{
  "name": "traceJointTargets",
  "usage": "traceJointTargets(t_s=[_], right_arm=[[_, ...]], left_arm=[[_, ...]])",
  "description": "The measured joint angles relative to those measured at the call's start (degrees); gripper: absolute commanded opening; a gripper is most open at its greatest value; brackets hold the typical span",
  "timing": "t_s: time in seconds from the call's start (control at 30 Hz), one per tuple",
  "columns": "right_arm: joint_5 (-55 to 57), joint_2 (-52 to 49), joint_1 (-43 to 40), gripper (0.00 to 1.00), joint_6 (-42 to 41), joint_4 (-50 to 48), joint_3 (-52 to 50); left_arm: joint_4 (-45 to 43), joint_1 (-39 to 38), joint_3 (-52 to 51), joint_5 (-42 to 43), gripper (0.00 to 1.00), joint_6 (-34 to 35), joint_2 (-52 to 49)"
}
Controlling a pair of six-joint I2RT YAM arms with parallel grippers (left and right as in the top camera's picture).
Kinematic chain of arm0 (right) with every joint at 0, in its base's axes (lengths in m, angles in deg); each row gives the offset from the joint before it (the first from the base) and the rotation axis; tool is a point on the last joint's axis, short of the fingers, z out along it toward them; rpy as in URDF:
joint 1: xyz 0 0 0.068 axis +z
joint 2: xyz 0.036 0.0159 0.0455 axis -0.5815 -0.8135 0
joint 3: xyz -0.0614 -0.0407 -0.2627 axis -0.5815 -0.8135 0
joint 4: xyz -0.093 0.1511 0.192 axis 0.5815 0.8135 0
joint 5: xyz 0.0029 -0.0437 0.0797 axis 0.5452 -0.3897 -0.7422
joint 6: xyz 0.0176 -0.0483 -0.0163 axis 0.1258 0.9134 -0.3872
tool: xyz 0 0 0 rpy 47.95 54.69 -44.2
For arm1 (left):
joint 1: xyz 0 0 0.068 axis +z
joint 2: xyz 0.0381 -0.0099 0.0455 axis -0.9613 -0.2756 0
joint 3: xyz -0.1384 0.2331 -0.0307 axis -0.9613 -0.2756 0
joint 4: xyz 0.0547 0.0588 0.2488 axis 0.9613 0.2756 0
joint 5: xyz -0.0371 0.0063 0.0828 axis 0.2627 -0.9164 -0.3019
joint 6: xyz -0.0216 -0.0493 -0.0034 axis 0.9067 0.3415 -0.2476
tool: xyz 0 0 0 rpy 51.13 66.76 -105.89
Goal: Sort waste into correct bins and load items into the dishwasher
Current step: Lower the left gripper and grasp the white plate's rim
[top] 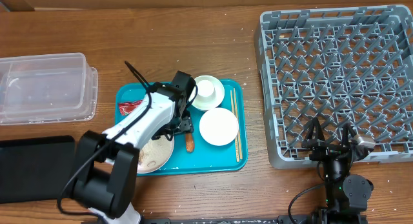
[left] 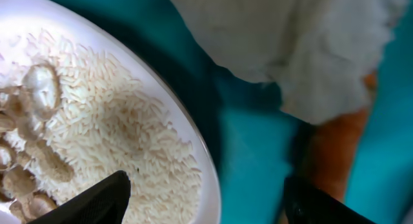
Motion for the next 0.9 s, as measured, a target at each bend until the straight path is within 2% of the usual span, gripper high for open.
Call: traceJointTargets(t_s=[0.2, 0.3, 0.6, 0.63, 0.7, 0.8, 0.9], right_arm=[[0.0, 0.0, 0.0, 1.00, 0.0, 0.0, 0.0], [0.0, 0.0, 0.0, 1.00, 0.0, 0.0, 0.0], [0.0, 0.0, 0.0, 1.00, 0.0, 0.0, 0.0], [0.0, 0.0, 0.0, 1.00, 0.0, 0.0, 0.0], [0.0, 0.0, 0.0, 1.00, 0.0, 0.1, 0.0], [0.0, 0.0, 0.0, 1.00, 0.0, 0.0, 0.0], [0.0, 0.0, 0.0, 1.00, 0.0, 0.0, 0.0]], left_arm=[[-0.1, 0.1, 0.1, -0.6, 0.70, 0.0, -3.1], [-0.3, 0.1, 0.1, -0.7, 0.54, 0.2, -3.1], [-0.4, 0.1, 0.1, -1.1, 0.26, 0.2, -3.3], [-0.4, 0.1, 0.1, -1.1, 0.18, 0.2, -3.3], [-0.3, 0.1, 0.1, -1.1, 0.10, 0.0, -3.4], [1.1, 0.0, 0.4, -1.0, 0.04, 0.2, -3.4], [2.4, 0.0, 1.4, -1.7, 0.04, 0.2, -3.5]])
